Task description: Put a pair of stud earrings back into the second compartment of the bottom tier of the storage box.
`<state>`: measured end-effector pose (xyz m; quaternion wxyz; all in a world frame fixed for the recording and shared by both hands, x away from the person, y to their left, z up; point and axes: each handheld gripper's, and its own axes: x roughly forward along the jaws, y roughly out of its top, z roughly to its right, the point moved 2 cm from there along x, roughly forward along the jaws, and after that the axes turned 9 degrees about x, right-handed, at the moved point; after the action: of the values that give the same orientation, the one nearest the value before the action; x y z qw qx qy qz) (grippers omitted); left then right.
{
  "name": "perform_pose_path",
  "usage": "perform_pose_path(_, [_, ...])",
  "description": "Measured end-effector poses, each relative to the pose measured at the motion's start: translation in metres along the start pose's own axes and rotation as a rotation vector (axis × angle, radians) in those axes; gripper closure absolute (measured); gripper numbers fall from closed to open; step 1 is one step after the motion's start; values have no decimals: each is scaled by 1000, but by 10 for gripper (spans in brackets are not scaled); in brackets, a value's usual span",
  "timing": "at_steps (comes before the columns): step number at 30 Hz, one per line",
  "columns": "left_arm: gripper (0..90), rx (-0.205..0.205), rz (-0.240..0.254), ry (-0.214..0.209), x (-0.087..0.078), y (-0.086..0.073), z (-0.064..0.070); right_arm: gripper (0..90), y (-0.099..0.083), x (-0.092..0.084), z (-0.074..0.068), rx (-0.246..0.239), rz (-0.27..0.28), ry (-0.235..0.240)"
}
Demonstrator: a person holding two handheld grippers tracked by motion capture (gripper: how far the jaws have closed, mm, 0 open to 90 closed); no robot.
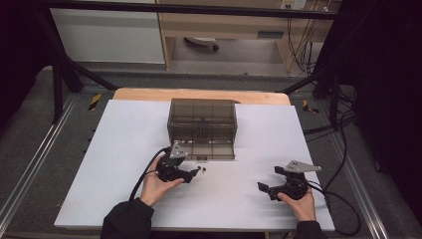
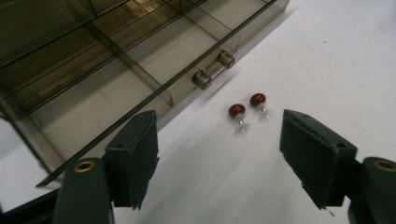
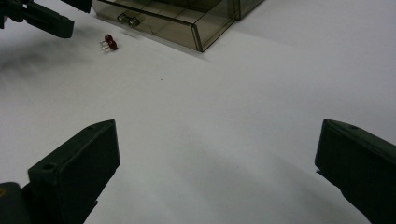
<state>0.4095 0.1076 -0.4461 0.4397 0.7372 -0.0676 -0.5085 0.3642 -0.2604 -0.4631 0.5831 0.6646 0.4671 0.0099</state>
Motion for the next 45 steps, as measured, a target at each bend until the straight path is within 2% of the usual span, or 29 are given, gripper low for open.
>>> perform_pose_path(5, [373,12,-10,-5,7,4,4,6,0,0,0,-2,-2,-1])
perform_pose_path(10, [447,5,-19,-5,14,5,5,6,-1,1,0,-1,-6,-2])
perform_pose_path(11, [496,4,-21,-5,15,5,5,6,-1,1,0,-1,-5,-2])
perform_pose_path(16, [562,-11,-29,-15,19,4,4,6,0,0,0,2,-3,-1])
perform_pose_path(30, [762,8,-38,-27,26,4,8,6,0,0,0,-1,-4,-1])
perform_pose_path(36, [805,8,-39,-26,27,4,9,6,0,0,0,-1,-3,-2])
perform_pose_path(45, [819,4,-37,-33,26,4,8,6,0,0,0,-2,-5,-1])
